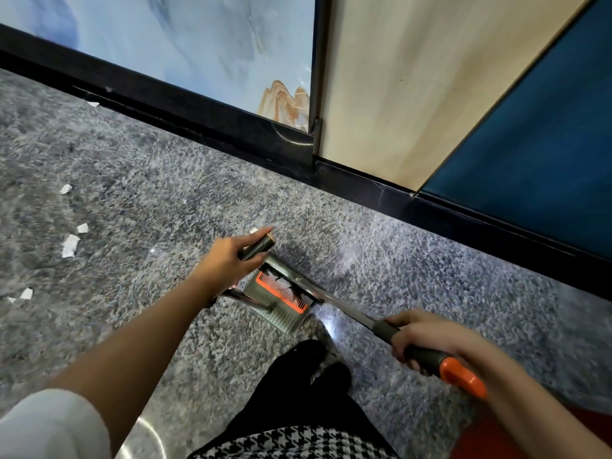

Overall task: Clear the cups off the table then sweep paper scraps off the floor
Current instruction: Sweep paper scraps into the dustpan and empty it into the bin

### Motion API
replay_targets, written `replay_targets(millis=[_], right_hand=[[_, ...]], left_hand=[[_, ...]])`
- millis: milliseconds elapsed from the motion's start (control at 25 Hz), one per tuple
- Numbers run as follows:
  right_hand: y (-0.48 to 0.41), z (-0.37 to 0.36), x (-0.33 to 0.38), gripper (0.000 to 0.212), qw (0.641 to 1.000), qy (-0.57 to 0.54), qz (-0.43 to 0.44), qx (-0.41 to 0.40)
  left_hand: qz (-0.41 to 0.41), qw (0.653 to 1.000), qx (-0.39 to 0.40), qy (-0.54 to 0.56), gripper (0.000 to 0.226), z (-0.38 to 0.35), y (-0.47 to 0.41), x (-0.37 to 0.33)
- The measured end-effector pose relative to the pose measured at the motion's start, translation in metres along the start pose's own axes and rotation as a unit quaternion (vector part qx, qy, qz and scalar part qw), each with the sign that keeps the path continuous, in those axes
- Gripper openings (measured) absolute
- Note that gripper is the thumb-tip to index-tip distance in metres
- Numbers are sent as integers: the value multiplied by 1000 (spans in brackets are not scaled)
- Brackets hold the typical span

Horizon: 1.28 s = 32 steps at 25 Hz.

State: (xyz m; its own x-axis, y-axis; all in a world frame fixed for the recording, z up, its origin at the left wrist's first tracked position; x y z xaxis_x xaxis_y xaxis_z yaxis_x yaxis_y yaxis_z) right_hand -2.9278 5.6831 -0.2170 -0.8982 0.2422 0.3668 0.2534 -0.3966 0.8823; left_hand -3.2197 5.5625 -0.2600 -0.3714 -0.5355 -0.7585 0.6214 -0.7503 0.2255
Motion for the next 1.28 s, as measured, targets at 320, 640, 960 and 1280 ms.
replay_targets(millis=[320, 640, 960, 1280], right_hand=[[-10, 34, 48, 28, 999, -41, 7, -3], [-71, -2, 187, 19, 996, 5, 76, -38], [-132, -75, 237, 11, 983, 125, 96, -89], [-126, -94, 211, 29, 984, 172, 41, -13]], left_hand=[[-7, 993, -119, -10, 57, 50, 26, 43], [3, 986, -168, -15, 55, 122, 20, 88], [57, 988, -137, 36, 56, 149, -13, 120], [66, 989, -136, 10, 49, 165, -73, 117]])
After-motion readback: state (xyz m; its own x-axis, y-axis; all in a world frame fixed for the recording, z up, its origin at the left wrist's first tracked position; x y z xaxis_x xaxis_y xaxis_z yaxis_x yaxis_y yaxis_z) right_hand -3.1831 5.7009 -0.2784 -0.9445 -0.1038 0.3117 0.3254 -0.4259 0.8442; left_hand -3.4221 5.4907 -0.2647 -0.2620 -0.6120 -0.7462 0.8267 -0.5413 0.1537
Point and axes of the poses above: each hand's wrist, its own y-axis away from the middle knuckle, its own z-axis out of the back of the hand, x = y × z, the point moved 3 cm from there along -y, towards the middle knuckle, and after that the axes turned 13 degrees about -x, right-handed, at the moved point
